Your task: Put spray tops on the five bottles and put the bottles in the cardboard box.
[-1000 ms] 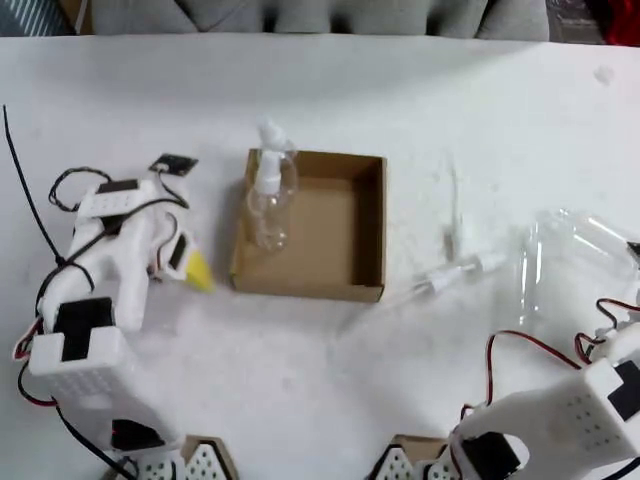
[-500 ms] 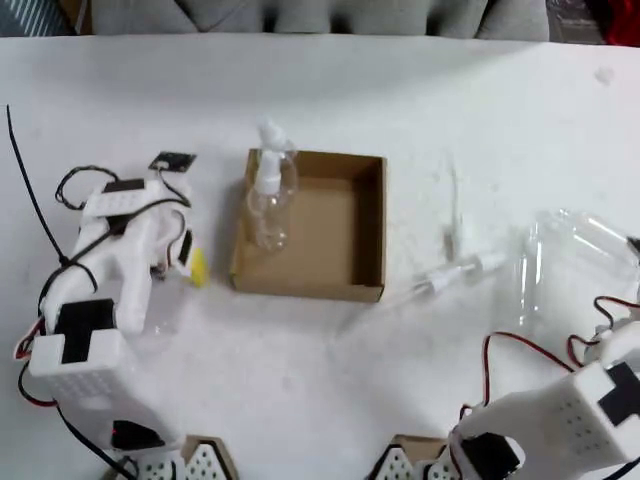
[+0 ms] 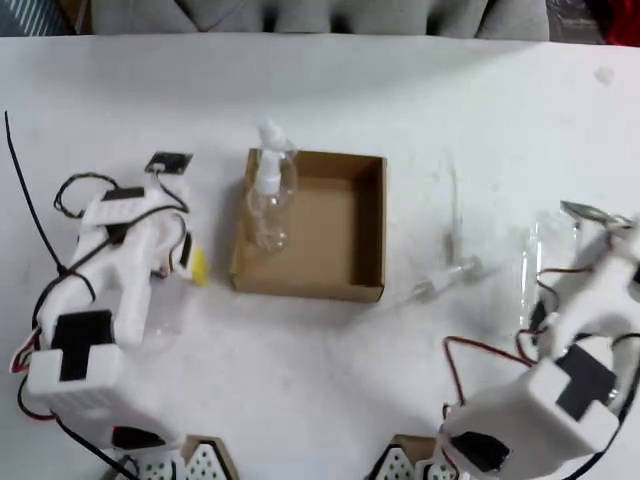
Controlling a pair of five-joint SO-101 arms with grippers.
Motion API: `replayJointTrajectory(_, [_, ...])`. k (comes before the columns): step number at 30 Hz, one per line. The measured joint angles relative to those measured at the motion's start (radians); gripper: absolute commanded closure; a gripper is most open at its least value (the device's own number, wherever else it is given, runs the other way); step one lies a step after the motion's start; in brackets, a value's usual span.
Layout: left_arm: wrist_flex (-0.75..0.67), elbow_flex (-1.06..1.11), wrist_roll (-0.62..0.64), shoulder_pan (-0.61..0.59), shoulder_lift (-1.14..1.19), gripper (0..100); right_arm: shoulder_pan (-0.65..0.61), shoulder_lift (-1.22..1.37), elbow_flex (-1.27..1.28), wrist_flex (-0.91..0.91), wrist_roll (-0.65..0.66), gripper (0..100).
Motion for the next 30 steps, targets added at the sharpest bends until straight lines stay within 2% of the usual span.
replayJointTrajectory(6, [-0.092, 0.094, 0.005, -0.002, -0.083, 98, -0.207, -0.13, 0.123, -0.029, -0.114, 98.3])
replayJointTrajectory(11, [-0.098, 0.095, 0.005, -0.003, -0.089, 98, -0.4, -0.141, 0.222, -0.166, -0.285, 98.3])
replayJointTrajectory(15, [-0.098, 0.095, 0.005, -0.003, -0.089, 98, -0.502, -0.109, 0.226, -0.278, -0.436, 98.3])
replayJointTrajectory(21, [-0.098, 0.095, 0.005, -0.003, -0.089, 98, -0.552, -0.078, 0.219, -0.388, -0.568, 98.3])
replayJointTrajectory(30, [-0.104, 0.095, 0.005, -0.003, -0.089, 98, -0.551, 0.051, 0.089, -0.356, -0.601, 98.3])
